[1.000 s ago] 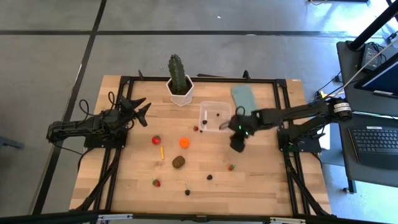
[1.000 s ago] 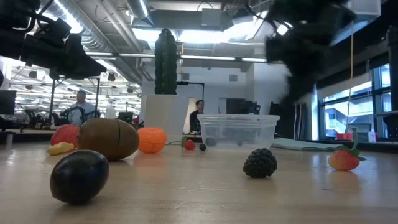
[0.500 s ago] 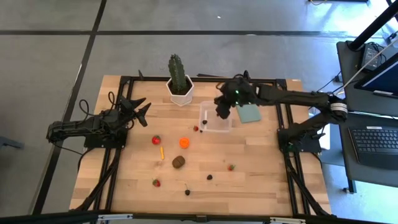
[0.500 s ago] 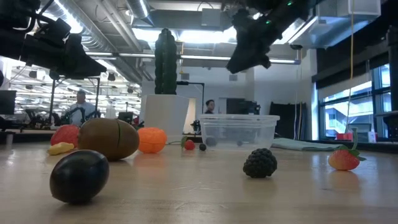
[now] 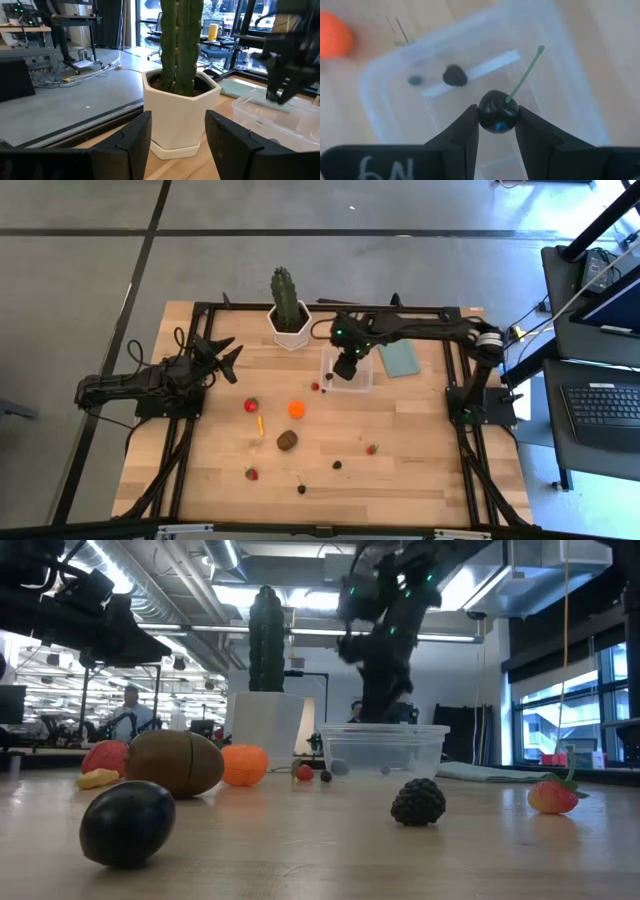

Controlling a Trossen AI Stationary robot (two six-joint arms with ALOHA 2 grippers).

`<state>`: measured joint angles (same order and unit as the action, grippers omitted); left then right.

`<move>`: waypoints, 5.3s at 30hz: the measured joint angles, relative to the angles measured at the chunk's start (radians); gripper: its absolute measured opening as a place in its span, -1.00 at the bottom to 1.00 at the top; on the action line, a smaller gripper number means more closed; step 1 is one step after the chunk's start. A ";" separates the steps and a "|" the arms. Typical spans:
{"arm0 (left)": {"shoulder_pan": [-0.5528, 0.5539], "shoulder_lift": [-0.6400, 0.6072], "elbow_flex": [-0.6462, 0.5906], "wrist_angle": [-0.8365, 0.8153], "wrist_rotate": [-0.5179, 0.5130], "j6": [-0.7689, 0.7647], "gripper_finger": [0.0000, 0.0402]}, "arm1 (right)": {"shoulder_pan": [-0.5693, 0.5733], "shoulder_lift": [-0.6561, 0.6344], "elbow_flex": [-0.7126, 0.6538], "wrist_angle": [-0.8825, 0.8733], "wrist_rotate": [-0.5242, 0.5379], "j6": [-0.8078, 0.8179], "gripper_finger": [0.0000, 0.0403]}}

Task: Pick and placing Produce into tupperware
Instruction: Put the top cherry into the transparent bin, then put the right strawberry into the transparent bin

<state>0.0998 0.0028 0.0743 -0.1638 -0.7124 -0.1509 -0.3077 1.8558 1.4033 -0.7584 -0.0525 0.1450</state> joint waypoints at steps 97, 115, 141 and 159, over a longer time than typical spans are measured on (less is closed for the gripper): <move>0.000 0.000 0.000 -0.001 0.000 0.003 -0.12 | 0.698 -0.290 -0.514 0.230 -0.027 0.059 0.08; 0.000 0.000 0.000 -0.001 0.000 0.002 -0.12 | 0.698 -0.214 -0.514 0.283 -0.049 0.062 -0.06; 0.000 0.000 0.000 -0.001 0.000 0.002 -0.12 | 0.695 -0.214 -0.514 0.258 -0.056 0.112 -0.94; 0.000 0.000 0.000 -0.001 0.000 0.002 -0.12 | 0.412 -0.418 -0.513 0.168 -0.003 0.039 -0.99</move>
<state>0.1000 0.0025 0.0746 -0.1650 -0.7125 -0.1490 0.1047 1.4374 0.8902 -0.5905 -0.0557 0.1835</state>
